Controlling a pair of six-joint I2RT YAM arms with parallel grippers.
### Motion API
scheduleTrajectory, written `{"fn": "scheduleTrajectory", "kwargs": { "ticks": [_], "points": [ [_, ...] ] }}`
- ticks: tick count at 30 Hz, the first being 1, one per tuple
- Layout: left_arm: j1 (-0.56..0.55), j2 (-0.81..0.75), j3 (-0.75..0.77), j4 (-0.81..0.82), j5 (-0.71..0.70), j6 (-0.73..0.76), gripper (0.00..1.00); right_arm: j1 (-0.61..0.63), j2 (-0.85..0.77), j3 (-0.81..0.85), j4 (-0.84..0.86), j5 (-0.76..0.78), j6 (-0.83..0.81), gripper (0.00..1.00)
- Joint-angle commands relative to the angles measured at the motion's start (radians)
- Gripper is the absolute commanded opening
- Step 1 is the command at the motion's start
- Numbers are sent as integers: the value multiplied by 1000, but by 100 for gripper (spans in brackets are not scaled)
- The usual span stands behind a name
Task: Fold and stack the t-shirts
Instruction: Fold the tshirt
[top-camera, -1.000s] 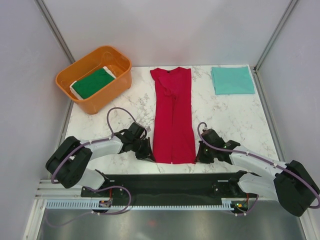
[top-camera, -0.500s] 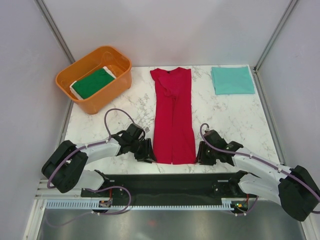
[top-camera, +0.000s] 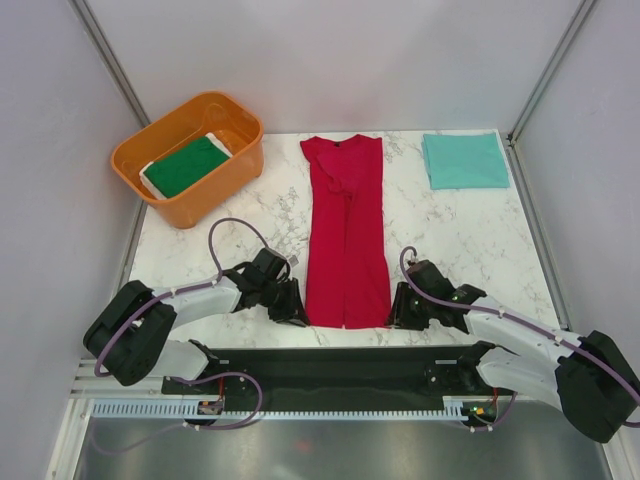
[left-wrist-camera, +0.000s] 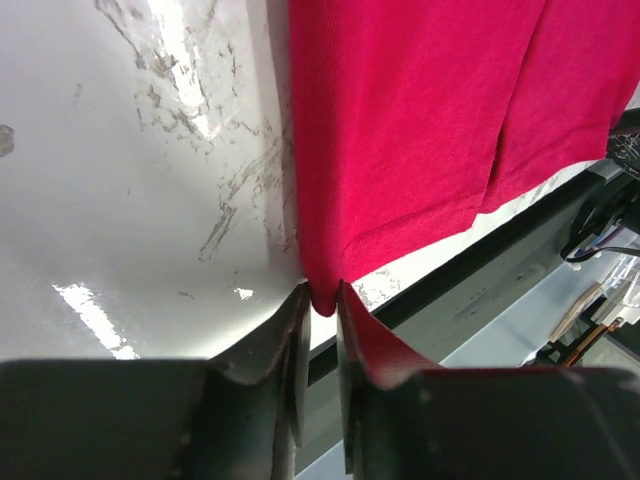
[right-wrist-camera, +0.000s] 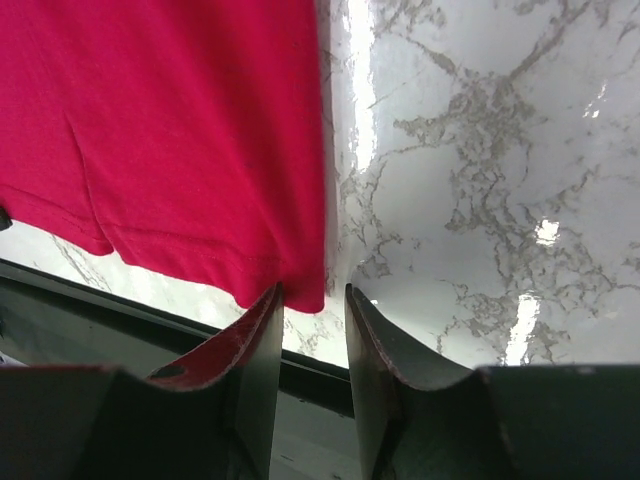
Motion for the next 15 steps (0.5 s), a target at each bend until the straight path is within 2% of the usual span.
{"fn": "scheduleTrajectory", "kwargs": {
  "ticks": [1,5,6,8,9,11,15],
  "points": [
    [-3,-3,-1,11,7,-5,22,-4,2,-21,34,-12,14,39],
    [-3,-3,2,13,13,-5,4,-4,1,-24,35,-12,25,35],
    [-3,-3,2,13,16,-10,2,-4,2,-25,34,-12,28,30],
    [-3,-7,4,11,25,-11,2,-4,5,-27,34,-15,31,21],
    [-3,-12,5,11,27,-16,2,-6,4,-27,31,-21,35,10],
    [-3,-27,4,11,33,-25,2,-4,-2,-28,26,-32,41,0],
    [-4,-61,-1,10,67,-51,2,-4,-57,-27,-31,-43,60,0]
  ]
}}
